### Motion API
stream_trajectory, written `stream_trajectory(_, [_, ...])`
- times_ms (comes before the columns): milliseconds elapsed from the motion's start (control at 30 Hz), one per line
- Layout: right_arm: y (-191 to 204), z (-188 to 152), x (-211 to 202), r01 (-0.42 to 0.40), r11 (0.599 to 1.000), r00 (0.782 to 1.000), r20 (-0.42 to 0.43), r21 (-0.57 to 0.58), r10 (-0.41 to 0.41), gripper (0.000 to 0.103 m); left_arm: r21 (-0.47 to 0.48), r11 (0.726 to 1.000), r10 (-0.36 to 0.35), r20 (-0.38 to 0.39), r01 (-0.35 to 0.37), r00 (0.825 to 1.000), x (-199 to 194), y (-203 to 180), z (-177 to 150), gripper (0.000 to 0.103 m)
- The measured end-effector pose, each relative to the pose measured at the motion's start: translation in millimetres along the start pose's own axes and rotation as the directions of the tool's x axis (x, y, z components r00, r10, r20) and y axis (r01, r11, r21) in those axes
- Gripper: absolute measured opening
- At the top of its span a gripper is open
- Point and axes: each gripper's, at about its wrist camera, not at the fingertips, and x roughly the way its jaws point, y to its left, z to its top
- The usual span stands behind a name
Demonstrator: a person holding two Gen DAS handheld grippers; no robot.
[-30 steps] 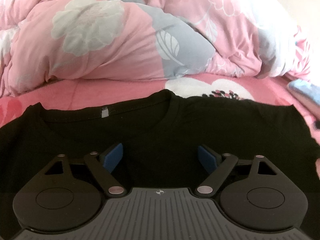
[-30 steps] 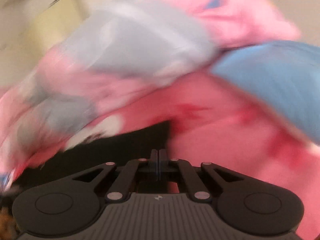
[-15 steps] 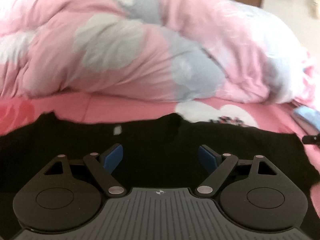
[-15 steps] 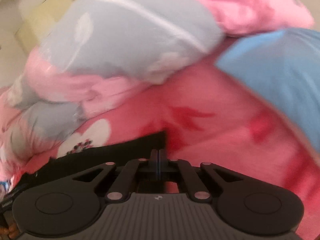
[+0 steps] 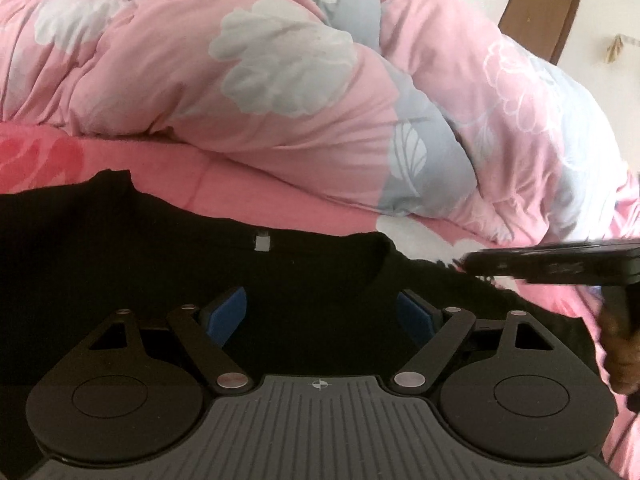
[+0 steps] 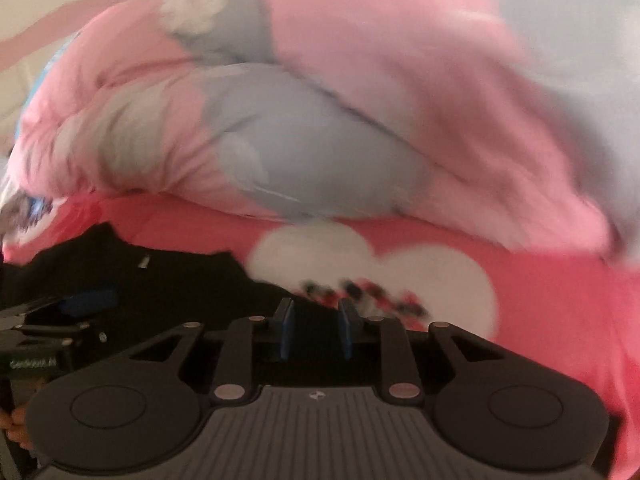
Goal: Fold clothes
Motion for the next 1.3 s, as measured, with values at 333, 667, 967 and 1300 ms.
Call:
stream_trajectory(333, [30.2,7.6,47.1,0.101,0.977,0.993,-0.044,-0.190,-0.111,0.023,-0.012,1.000,-0.011,0.011,0.011,1.000,-1.1,1.3,-1.3,0.083])
stream_trajectory(667, [-21.3,7.6,-5.9,0.109,0.977,0.992,0.040,0.186,-0.118,0.024,-0.025,1.000,-0.019,0.011,0.019,1.000,-1.0,2.8,-0.4,0.083])
stream_trajectory(967, [-54.5,5.5,21.3,0.288,0.882,0.957,-0.126,0.372,-0.260,0.017,-0.043,0.998,-0.035,0.015,0.035,0.999,-2.1,6.2,-1.1,0.083])
stream_trajectory(1300, [-122.6,-57.0,-47.3,0.304,0.785,0.952,-0.205,0.540,-0.228,0.020,-0.056,0.997,-0.044,0.014,0.044,0.999,-1.7,8.0,-1.2,0.084])
